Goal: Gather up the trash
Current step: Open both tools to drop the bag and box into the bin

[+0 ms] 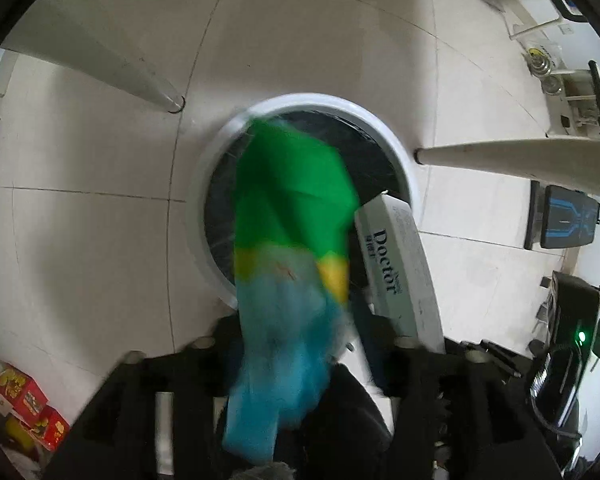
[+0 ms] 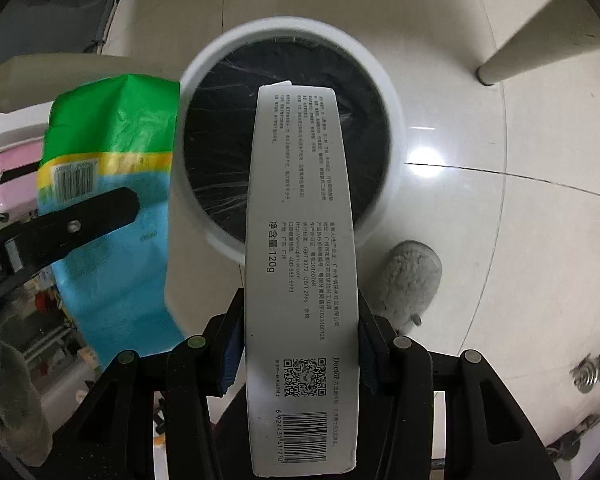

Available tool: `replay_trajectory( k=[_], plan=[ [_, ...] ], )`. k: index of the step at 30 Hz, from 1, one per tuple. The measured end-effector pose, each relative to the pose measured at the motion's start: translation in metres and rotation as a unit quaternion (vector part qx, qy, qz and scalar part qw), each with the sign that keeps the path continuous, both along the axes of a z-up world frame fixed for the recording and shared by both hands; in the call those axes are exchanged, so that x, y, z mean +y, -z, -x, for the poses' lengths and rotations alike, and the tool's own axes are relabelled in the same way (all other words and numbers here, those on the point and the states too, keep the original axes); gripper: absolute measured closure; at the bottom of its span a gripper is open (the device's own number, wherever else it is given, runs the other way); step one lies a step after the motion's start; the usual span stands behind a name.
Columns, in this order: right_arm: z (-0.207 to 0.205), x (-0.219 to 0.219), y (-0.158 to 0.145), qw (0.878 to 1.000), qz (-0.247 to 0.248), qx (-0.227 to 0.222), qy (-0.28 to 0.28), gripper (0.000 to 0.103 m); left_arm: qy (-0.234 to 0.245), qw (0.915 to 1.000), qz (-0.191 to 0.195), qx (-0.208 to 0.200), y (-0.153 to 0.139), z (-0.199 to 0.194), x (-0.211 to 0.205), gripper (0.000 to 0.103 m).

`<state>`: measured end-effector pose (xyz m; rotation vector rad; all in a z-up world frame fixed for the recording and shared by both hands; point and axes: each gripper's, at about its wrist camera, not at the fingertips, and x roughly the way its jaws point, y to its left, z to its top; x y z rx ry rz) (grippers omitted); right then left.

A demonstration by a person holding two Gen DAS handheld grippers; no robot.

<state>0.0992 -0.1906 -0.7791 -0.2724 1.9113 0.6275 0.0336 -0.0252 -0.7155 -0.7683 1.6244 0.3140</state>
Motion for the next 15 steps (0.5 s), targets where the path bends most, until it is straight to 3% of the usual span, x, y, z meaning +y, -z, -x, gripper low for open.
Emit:
replay_trajectory(
  k=[1,3,5,10,15],
  plan=[
    [0.003,0.004,0.006,1.0,0.002,-0.004,0.001,0.052,0.0,1.0,-0.009,-0.004,-0.001,0.001,0.002,0.021],
    [0.001,0.007,0.017,1.0,0.002,-0.003,0.003,0.041,0.002,0.9998,-0.022,-0.003,-0.005,0.003,0.008,0.005],
    [0.002,0.008,0.019,1.0,0.002,-0.012,0.015,0.003,0.005,0.9993,-0.036,0.0,-0.006,0.007,0.013,0.005],
    [0.003,0.014,0.007,0.997,0.005,-0.073,0.018,0.0,0.028,0.9943,-0.102,0.009,-0.028,0.021,0.019,0.005],
    [0.009,0.017,-0.031,0.992,0.031,-0.122,0.006,0.0,0.034,0.9892,-0.141,0.022,-0.049,0.033,0.019,0.005]
  ],
)
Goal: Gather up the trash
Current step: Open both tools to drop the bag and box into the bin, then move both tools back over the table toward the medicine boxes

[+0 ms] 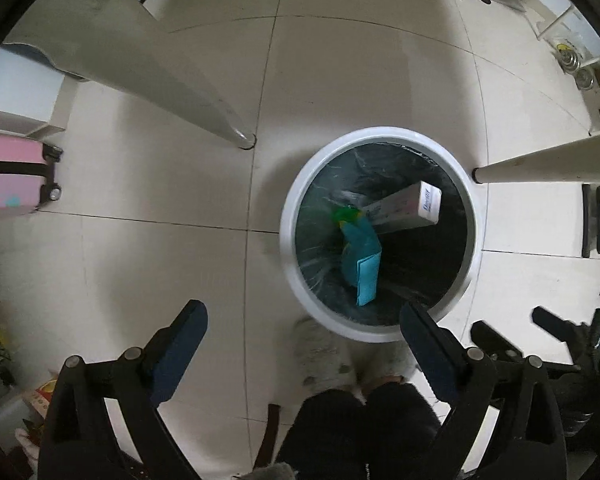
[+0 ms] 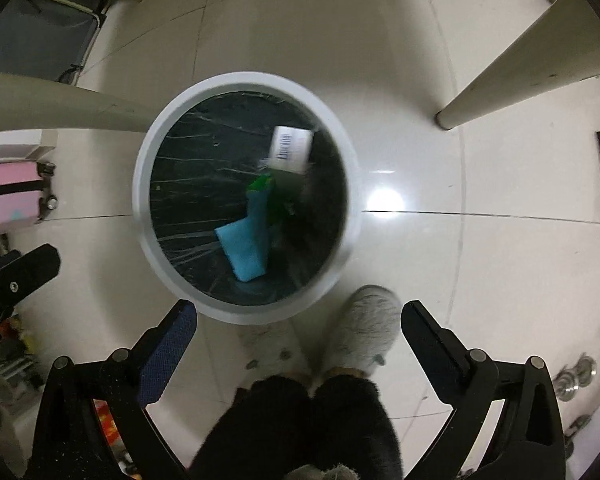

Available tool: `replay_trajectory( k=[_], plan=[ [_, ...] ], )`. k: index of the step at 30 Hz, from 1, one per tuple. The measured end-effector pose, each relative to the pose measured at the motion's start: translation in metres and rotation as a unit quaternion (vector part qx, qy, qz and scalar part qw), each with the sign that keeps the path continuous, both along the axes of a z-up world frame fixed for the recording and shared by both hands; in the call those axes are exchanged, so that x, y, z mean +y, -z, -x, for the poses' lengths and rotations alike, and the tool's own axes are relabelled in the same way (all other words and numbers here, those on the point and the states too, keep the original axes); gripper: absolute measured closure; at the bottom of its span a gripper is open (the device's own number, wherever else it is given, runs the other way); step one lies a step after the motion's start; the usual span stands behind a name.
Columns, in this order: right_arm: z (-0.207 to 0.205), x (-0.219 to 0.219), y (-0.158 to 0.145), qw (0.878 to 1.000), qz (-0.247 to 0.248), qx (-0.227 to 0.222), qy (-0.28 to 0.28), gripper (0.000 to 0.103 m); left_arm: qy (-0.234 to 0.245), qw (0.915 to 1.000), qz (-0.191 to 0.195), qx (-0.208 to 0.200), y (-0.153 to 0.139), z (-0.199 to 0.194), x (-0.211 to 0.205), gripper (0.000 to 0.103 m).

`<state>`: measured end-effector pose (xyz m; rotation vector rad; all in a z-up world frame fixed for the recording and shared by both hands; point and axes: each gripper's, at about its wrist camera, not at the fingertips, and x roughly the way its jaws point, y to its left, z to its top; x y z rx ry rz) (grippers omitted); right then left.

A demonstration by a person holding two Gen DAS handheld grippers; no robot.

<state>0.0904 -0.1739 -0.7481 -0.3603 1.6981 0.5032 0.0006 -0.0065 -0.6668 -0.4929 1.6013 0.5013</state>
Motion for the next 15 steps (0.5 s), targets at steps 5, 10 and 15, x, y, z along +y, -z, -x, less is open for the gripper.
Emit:
replay_trajectory(
  k=[5,10,15],
  plan=[
    [0.004,-0.006,-0.02,0.999,0.012,-0.03,0.004,0.0,0.004,0.9999,-0.011,0.003,-0.02,0.009,-0.005,0.005],
    [0.004,-0.012,-0.061,0.999,0.014,-0.047,0.01,0.0,-0.003,0.9999,-0.014,0.0,-0.035,0.001,-0.019,0.005],
    [0.009,-0.014,-0.127,0.998,0.011,-0.064,0.004,0.0,-0.009,0.9998,-0.014,-0.014,-0.085,0.011,-0.026,0.005]
  ],
)
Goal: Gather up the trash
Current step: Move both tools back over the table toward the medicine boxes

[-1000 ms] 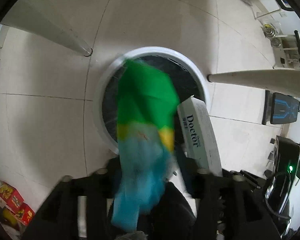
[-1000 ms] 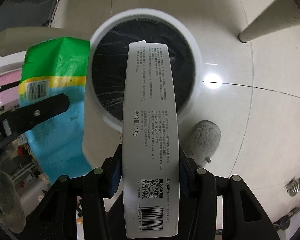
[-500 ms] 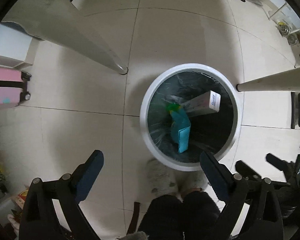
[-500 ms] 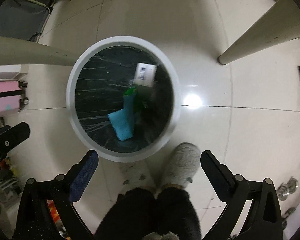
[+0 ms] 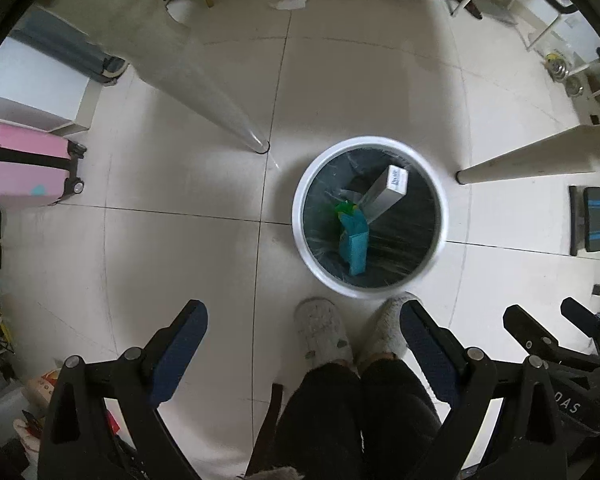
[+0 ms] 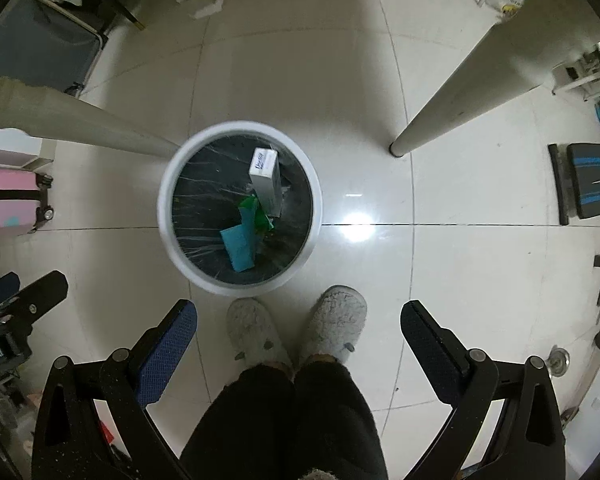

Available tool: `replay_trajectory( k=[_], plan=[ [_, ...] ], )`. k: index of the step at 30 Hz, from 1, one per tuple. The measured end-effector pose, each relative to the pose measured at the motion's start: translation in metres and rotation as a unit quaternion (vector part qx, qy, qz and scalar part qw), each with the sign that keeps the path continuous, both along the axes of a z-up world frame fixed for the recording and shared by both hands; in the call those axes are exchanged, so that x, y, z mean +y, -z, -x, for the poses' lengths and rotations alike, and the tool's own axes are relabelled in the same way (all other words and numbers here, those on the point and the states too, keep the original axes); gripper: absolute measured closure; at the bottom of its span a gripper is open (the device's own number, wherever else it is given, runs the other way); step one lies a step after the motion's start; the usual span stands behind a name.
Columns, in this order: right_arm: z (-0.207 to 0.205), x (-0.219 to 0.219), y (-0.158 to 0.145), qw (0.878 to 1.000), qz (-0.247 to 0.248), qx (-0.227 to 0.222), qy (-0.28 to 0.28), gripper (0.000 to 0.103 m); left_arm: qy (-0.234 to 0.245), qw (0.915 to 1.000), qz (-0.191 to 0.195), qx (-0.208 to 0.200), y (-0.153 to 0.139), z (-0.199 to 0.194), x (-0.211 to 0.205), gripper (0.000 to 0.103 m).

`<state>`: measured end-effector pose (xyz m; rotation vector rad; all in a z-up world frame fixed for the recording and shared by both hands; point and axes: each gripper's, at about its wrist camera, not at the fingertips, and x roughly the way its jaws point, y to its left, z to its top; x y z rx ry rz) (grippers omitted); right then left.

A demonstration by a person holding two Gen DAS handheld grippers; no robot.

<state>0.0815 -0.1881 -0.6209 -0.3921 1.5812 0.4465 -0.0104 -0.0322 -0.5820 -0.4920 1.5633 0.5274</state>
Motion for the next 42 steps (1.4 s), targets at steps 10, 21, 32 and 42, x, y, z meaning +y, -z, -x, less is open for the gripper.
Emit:
replay_trajectory(
  k=[10,21,32,42],
  plan=[
    [0.023,-0.004,-0.158,1.0,-0.024,-0.019,0.004,0.0,-0.013,0.9996,0.008,-0.025,-0.137,0.034,-0.006,0.005],
    [0.038,-0.008,-0.319,0.995,-0.095,-0.019,0.021,0.0,-0.014,0.9958,-0.01,-0.089,-0.271,0.037,-0.002,0.005],
    [-0.09,0.023,-0.396,0.989,-0.119,-0.054,0.073,0.0,-0.099,0.9848,-0.027,-0.14,-0.313,-0.067,0.063,0.0],
    [-0.294,0.05,-0.334,0.987,-0.053,-0.055,0.143,0.0,-0.309,0.9411,0.108,-0.084,-0.226,-0.209,0.124,0.001]
  ],
)
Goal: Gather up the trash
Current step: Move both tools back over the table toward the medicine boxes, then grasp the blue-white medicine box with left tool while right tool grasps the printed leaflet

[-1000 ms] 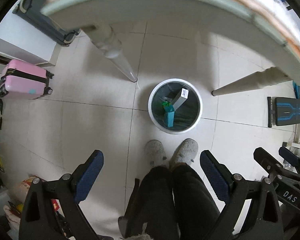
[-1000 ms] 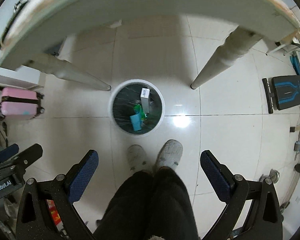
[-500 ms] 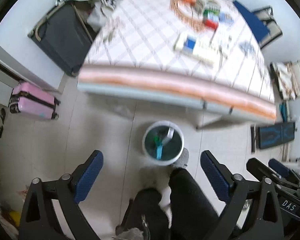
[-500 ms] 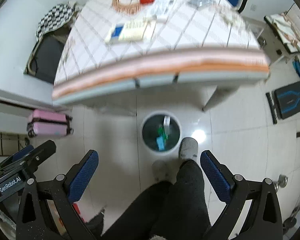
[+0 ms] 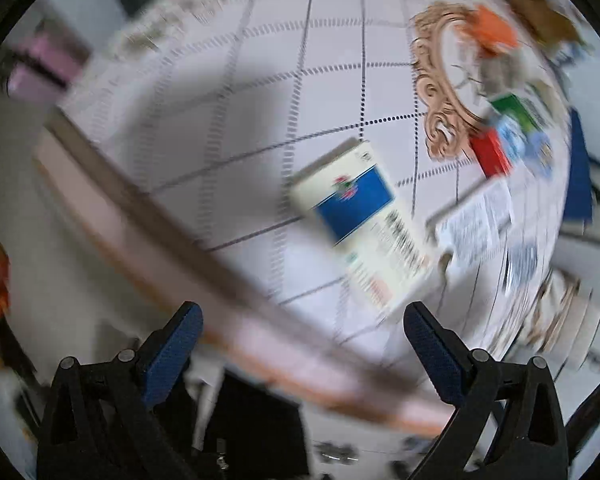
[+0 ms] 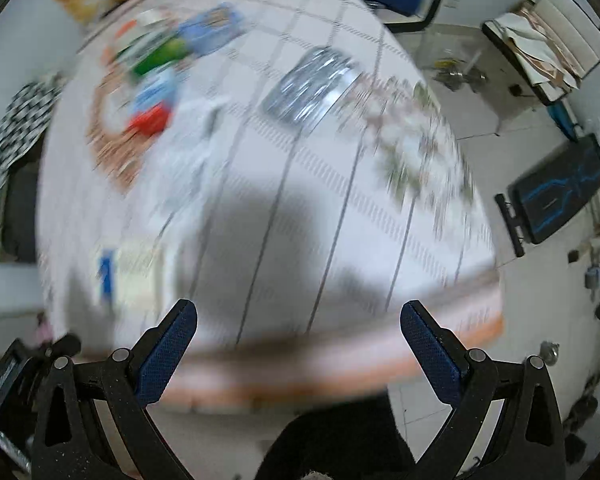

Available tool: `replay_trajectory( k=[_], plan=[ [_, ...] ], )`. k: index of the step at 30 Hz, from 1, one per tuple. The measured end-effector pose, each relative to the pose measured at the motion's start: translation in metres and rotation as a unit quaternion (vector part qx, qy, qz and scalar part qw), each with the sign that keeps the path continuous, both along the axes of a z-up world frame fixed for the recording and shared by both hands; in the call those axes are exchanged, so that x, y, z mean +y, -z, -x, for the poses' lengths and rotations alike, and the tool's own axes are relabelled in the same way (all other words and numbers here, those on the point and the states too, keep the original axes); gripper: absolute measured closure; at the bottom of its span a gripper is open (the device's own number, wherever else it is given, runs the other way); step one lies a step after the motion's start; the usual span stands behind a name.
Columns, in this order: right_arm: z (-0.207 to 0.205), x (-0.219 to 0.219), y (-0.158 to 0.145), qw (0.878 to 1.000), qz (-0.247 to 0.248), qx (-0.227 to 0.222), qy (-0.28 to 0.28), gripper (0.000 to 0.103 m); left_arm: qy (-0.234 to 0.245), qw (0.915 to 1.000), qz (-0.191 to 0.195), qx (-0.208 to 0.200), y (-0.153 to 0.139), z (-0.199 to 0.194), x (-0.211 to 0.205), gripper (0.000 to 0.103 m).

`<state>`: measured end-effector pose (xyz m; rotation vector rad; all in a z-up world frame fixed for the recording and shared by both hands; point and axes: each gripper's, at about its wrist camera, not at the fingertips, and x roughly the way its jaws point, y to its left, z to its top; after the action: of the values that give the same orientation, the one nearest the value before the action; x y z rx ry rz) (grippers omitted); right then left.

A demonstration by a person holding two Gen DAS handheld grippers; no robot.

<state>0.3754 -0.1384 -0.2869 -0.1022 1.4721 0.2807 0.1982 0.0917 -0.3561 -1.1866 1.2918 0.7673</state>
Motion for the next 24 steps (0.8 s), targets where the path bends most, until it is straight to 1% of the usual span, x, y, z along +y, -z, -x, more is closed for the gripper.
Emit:
replay_trajectory(
  k=[3,5,6,7,8,9,11,12,13,14,15,16,18,19,22,23,24],
  plan=[
    [-0.052,0.01,0.022,1.0,0.013,0.009,0.016,0.0,-0.042,0.9981,0.04,0.017,0.028,-0.033,0.011,0.001],
    [-0.075,0.019,0.031,1.0,0.015,0.017,0.015,0.0,-0.062,0.9958,0.059,0.031,0.043,-0.047,0.015,0.001],
    [-0.084,0.024,0.034,1.0,0.013,0.021,0.013,0.0,-0.071,0.9948,0.063,0.038,0.048,-0.053,0.017,0.004],
    [-0.091,0.03,0.036,1.0,0.01,0.026,0.007,0.0,-0.078,0.9938,0.06,0.051,0.052,-0.057,0.018,0.018],
    [-0.095,0.036,0.037,1.0,0.007,0.028,0.0,0.0,-0.079,0.9936,0.057,0.056,0.054,-0.059,0.019,0.022],
    [-0.099,0.043,0.037,1.0,0.005,0.029,-0.008,0.0,-0.075,0.9942,0.049,0.06,0.053,-0.061,0.019,0.023],
    [-0.104,0.058,0.037,0.999,-0.003,0.031,-0.028,0.0,-0.04,0.9965,0.028,0.068,0.05,-0.067,0.019,0.023],
    [-0.105,0.065,0.037,0.999,-0.006,0.032,-0.035,0.0,-0.014,0.997,0.009,0.076,0.046,-0.069,0.019,0.023],
    [-0.105,0.073,0.039,0.998,-0.011,0.036,-0.042,0.0,0.025,0.9955,-0.021,0.089,0.041,-0.072,0.02,0.023],
    [-0.104,0.08,0.042,0.998,-0.018,0.031,-0.054,0.0,0.054,0.9927,-0.044,0.098,0.038,-0.075,0.022,0.023],
    [-0.103,0.092,0.046,0.997,-0.022,0.041,-0.061,0.0,0.088,0.9869,-0.076,0.112,0.033,-0.076,0.024,0.023],
    [-0.1,0.1,0.049,0.997,-0.024,0.048,-0.064,0.0,0.125,0.9776,-0.112,0.127,0.03,-0.077,0.027,0.023],
    [-0.097,0.122,0.06,0.996,-0.026,0.058,-0.067,0.0,0.155,0.969,-0.135,0.138,0.03,-0.074,0.034,0.023],
    [-0.091,0.13,0.063,0.996,-0.025,0.06,-0.067,0.0,0.155,0.9681,-0.136,0.142,0.032,-0.071,0.038,0.023],
    [-0.084,0.157,0.082,0.996,-0.01,0.065,-0.065,0.0,0.116,0.9802,-0.096,0.129,0.043,-0.057,0.052,0.023],
    [-0.08,0.166,0.085,0.996,0.01,0.053,-0.068,0.0,0.095,0.9842,-0.089,0.12,0.043,-0.051,0.055,0.023],
    [-0.077,0.173,0.085,0.996,0.019,0.041,-0.076,0.0,0.081,0.9867,-0.082,0.114,0.044,-0.047,0.057,0.023]
  ],
)
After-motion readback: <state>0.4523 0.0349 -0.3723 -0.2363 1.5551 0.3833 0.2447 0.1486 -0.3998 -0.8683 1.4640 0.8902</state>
